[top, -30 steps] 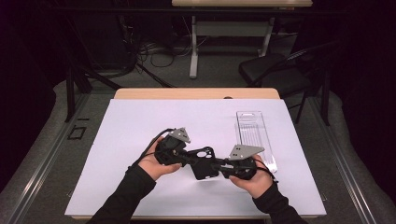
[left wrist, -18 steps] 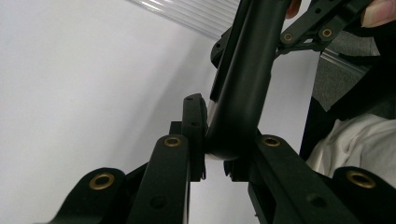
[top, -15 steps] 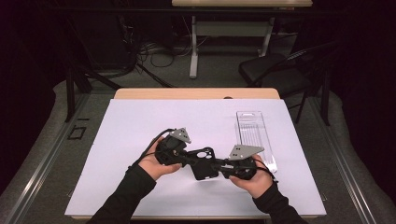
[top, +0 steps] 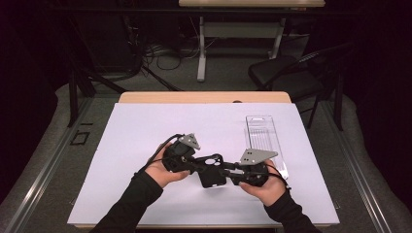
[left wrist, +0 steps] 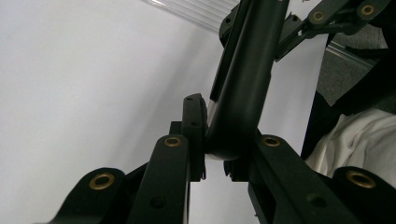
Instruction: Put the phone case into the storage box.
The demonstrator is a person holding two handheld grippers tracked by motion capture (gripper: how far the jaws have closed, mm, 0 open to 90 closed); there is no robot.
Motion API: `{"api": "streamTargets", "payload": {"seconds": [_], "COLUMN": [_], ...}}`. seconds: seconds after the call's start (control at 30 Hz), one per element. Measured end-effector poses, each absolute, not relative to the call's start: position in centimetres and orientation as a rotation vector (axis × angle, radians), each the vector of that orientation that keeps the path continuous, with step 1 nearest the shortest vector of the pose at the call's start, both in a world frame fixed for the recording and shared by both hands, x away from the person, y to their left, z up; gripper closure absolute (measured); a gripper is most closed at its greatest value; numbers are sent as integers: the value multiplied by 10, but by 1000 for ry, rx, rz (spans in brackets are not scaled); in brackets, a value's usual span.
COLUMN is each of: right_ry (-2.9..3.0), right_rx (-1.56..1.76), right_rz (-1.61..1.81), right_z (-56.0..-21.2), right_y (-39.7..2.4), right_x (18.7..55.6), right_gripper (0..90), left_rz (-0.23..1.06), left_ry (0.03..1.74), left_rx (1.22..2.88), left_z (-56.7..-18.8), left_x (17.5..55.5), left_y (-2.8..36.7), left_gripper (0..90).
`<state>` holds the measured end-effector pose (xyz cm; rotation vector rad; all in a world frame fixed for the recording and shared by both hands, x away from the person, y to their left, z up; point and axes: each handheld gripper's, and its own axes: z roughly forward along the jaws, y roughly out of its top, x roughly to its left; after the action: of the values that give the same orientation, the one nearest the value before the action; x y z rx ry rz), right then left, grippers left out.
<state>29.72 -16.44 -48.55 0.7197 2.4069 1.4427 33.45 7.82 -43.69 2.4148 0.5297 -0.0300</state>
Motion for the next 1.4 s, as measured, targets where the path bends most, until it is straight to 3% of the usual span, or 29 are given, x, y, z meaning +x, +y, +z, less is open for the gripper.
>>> {"api": "streamTargets", "payload": {"seconds": [0.53, 1.4], "right_ry": [2410, 2438], "right_rx": [731, 741], "right_rz": [1440, 1440], "right_z": [-460, -452], "right_y": [-162, -159], "right_x": [299, 303], "right_gripper": [731, 779], "left_rz": [-12, -22], "left_ry": [532, 515], "left_rx": [2439, 2461], "left_z": [-432, -435], "left_x": [334, 333], "left_y": [76, 71], "left_gripper": [816, 816]}}
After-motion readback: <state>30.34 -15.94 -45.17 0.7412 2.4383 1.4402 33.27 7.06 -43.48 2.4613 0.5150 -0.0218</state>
